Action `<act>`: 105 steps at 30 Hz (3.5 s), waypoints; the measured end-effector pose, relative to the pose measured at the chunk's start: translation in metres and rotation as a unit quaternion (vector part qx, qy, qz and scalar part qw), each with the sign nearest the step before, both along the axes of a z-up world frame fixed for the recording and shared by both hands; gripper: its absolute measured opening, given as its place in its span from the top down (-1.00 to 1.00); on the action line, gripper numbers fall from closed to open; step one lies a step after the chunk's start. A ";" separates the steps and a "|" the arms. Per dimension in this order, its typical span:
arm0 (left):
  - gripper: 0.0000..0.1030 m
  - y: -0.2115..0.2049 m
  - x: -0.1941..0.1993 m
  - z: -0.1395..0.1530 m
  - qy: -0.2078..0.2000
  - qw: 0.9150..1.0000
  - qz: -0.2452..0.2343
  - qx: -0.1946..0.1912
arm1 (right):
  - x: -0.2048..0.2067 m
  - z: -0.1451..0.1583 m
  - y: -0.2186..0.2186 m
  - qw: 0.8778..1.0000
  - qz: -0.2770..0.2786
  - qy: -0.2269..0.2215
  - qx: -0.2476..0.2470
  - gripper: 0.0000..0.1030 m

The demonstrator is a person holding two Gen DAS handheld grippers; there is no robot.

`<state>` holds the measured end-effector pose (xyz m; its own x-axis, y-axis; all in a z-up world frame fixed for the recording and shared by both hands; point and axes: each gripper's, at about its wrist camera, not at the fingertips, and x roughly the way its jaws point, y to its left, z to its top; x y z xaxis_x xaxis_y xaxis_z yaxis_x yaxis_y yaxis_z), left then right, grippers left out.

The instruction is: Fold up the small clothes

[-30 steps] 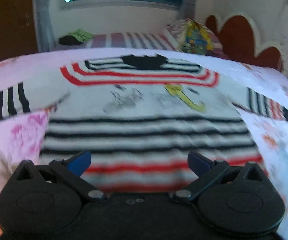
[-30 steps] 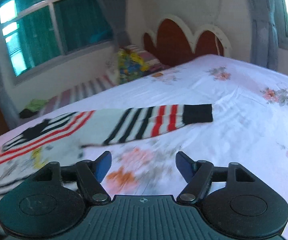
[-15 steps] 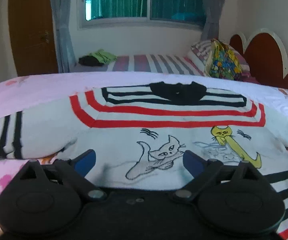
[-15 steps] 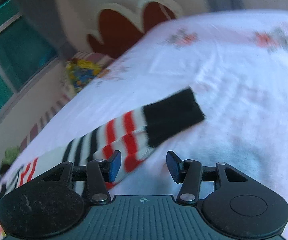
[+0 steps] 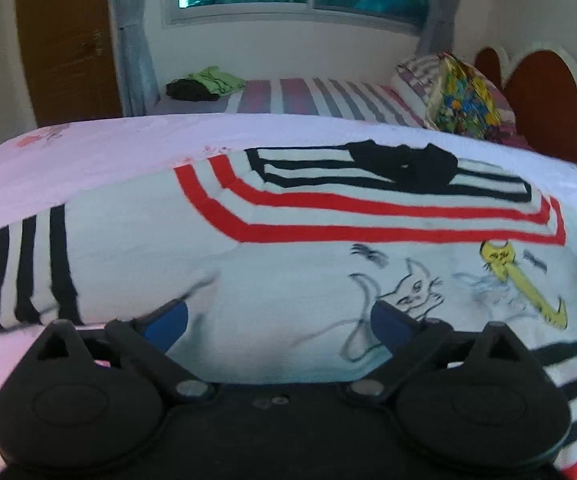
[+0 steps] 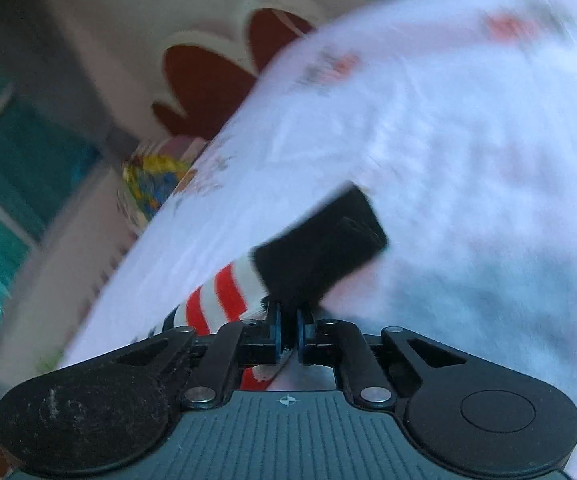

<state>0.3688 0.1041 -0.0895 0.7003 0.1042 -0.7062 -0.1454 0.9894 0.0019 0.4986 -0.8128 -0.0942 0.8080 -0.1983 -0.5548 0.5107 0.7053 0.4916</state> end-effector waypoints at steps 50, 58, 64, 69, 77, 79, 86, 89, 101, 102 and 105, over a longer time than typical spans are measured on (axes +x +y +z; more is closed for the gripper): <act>0.81 0.001 0.074 -0.017 0.007 0.968 -0.121 -0.220 | -0.014 0.039 0.250 0.965 0.263 0.007 0.010 0.42; 0.81 0.024 0.073 -0.013 0.005 0.975 -0.095 -0.199 | -0.004 0.029 0.214 0.964 0.242 -0.002 0.108 0.42; 0.81 0.021 0.071 -0.017 0.000 0.980 -0.086 -0.181 | 0.004 0.019 0.194 0.963 0.223 -0.006 0.148 0.42; 0.81 0.013 0.069 -0.020 0.001 0.984 -0.085 -0.157 | 0.009 0.011 0.180 0.960 0.214 -0.007 0.178 0.70; 0.83 -0.017 0.055 -0.027 -0.004 0.991 -0.103 -0.091 | 0.006 0.022 0.185 0.966 0.243 0.043 0.082 0.91; 0.83 -0.016 0.054 -0.023 -0.006 0.991 -0.100 -0.093 | 0.006 0.025 0.185 0.964 0.252 0.049 0.074 0.91; -0.02 0.017 0.045 -0.017 0.000 0.991 -0.034 -0.126 | -0.006 0.041 0.179 0.950 0.304 0.050 0.047 0.90; 0.01 0.011 0.032 0.006 -0.049 0.995 -0.041 -0.075 | -0.011 0.064 0.178 0.949 0.314 0.013 0.014 0.90; 0.05 -0.062 0.088 -0.034 -0.008 0.995 -0.087 -0.057 | 0.068 0.018 0.210 0.931 0.362 0.054 0.001 1.00; 0.06 -0.066 0.088 -0.030 -0.003 0.995 -0.092 -0.039 | 0.068 0.022 0.211 0.929 0.365 0.053 -0.010 1.00; -0.05 -0.084 0.091 -0.016 -0.039 0.995 -0.095 -0.015 | 0.080 0.038 0.223 0.925 0.373 0.028 -0.073 1.00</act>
